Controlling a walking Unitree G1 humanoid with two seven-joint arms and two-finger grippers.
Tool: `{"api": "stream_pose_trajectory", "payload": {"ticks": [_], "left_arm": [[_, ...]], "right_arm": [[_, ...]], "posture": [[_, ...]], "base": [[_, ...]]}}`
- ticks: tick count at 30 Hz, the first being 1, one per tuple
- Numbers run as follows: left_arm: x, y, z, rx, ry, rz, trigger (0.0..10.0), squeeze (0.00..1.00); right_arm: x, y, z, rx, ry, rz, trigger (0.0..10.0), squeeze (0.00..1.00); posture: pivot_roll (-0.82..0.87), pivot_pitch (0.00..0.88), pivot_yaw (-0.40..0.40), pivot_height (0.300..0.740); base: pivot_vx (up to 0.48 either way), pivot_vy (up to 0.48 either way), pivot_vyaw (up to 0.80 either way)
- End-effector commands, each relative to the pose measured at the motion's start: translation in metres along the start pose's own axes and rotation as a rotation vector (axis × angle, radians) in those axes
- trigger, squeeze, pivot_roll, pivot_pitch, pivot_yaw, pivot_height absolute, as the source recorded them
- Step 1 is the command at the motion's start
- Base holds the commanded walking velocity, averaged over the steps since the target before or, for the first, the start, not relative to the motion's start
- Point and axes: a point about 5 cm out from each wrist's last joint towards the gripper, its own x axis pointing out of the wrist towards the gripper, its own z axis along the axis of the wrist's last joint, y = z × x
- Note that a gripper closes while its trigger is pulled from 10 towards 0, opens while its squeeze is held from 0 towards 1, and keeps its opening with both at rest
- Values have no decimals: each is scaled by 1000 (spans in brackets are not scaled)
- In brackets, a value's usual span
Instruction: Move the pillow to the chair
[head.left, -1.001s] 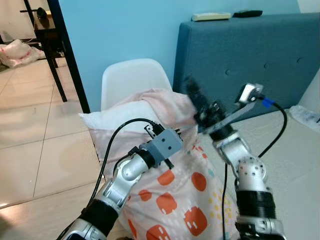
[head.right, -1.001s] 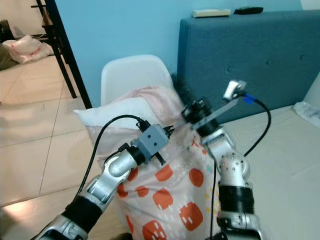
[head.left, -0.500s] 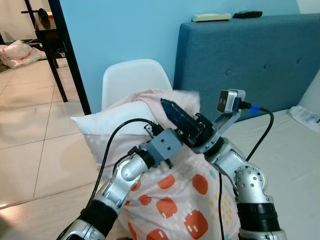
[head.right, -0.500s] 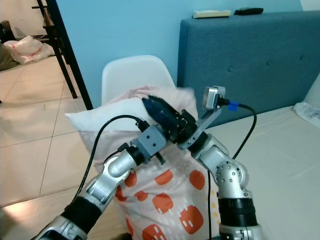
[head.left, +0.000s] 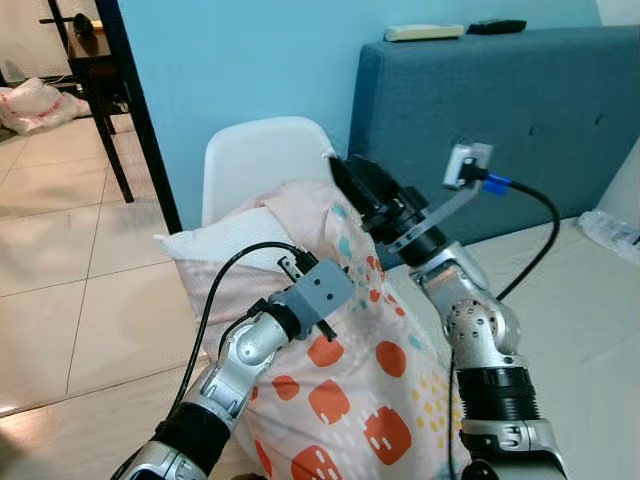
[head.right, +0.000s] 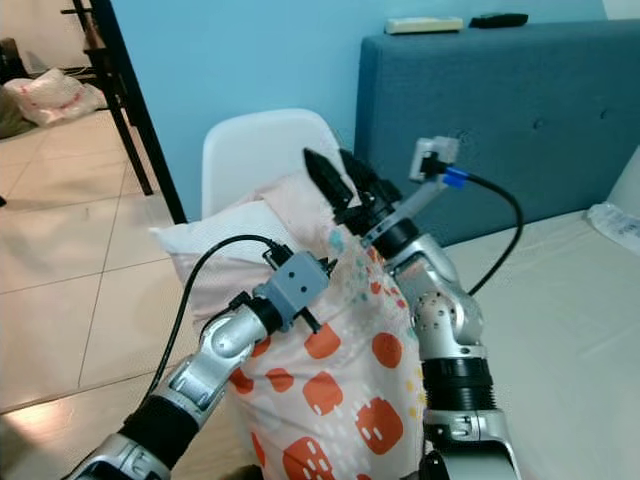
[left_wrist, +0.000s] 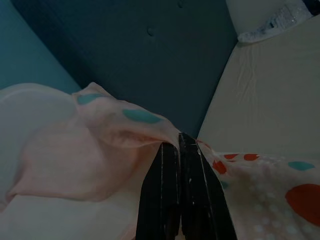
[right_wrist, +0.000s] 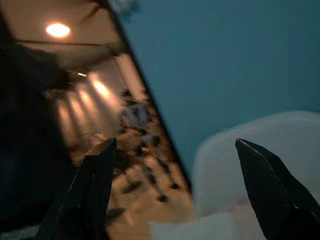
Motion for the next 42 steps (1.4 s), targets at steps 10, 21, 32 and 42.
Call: {"api": "stream_pose_trajectory", "payload": {"ticks": [10, 21, 32, 42], "left_arm": [[1, 0, 2, 22, -12, -11, 0, 0], [6, 29, 20, -64, -84, 112, 0, 0], [10, 95, 72, -11, -266, 308, 0, 0], [8, 140, 110, 175, -343, 379, 0, 0]], "right_arm": [[-40, -85, -2, -393, 187, -644, 10000, 0], [-41, -71, -52, -447, 462, -446, 10000, 0], [-44, -68, -68, -482, 539, -395, 10000, 0], [-38, -50, -75, -425, 532, -207, 10000, 0]], "posture": [[108, 0, -12, 611], [102, 0, 1, 611], [94, 0, 5, 611], [91, 0, 13, 611]], "base": [[0, 0, 0], [0, 0, 0], [0, 0, 0], [0, 0, 0]]}}
